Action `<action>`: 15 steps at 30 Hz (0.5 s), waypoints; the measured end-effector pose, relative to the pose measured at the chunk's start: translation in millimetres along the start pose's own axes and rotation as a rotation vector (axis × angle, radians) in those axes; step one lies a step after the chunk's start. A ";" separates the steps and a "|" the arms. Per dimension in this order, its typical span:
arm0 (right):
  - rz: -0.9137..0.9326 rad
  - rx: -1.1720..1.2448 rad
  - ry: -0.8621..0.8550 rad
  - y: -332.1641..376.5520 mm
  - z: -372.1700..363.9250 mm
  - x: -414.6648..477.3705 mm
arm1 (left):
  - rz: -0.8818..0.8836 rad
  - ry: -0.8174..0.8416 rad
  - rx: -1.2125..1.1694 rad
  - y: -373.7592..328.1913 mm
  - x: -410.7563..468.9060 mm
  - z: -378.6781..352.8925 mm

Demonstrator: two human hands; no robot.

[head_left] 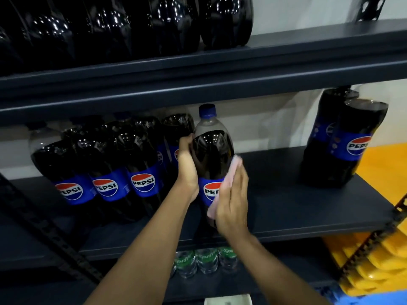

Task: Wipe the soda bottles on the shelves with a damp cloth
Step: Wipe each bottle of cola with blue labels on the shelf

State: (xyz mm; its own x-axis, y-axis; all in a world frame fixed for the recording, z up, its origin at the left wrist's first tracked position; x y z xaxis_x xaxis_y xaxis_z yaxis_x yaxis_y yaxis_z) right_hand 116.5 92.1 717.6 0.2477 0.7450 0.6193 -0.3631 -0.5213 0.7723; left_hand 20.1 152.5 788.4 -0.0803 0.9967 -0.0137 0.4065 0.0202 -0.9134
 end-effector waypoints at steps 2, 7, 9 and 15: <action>0.089 0.026 -0.051 31.5 8.4 39.6 | 0.028 0.065 0.056 1.6 0.4 -1.0; 0.052 0.034 0.057 76.9 23.9 103.8 | 0.080 0.098 0.125 -9.0 -4.7 -0.7; 0.031 0.054 0.071 73.7 24.2 105.6 | 0.042 0.135 0.127 -16.2 -18.0 -3.8; 0.146 -0.003 -0.182 52.8 5.9 58.3 | -0.120 0.163 0.300 -5.6 -48.7 -8.9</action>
State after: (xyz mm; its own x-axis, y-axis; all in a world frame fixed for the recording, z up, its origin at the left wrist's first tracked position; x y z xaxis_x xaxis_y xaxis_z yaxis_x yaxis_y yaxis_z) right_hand 117.1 105.6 795.3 0.3500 0.5740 0.7403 -0.4100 -0.6167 0.6720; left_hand 29.8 104.6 797.8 0.0446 0.9886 0.1437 0.1159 0.1378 -0.9837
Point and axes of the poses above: each hand's wrist, its own x-axis towards the middle knuckle, its own z-axis out of the back of the hand, y = z × x, the point moved 3 cm from there along x, towards the middle knuckle, and after that the axes turned 1 degree about x, right-handed, at the moved point
